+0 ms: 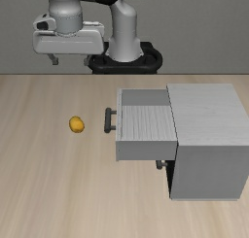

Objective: Pick up the mango and place it in the top layer of the cabinet

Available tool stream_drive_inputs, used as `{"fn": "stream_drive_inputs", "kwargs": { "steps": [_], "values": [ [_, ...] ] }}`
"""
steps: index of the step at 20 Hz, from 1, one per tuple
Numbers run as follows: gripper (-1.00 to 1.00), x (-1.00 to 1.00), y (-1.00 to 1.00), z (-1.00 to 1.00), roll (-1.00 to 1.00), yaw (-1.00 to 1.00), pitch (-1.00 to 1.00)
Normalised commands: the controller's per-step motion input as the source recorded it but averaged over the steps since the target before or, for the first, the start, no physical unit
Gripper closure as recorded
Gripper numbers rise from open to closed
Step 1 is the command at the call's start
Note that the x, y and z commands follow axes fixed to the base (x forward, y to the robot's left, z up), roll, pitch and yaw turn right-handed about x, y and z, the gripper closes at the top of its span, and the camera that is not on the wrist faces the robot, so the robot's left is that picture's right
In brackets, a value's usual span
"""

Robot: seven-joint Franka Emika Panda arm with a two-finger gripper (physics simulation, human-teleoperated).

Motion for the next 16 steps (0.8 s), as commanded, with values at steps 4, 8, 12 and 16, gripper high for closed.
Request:
{"fn": "stream_drive_inputs", "kwargs": {
  "steps": [4,8,12,16],
  "values": [
    [-1.0,0.0,-0.25,-0.75,0.0,0.0,0.0],
    [-1.0,0.0,0.0,-1.0,0.0,0.0,0.0],
    [-1.0,0.0,0.0,-1.0,0.0,0.0,0.0],
    [-1.0,0.0,0.0,-1.0,0.0,0.0,0.0]
  ]
}}
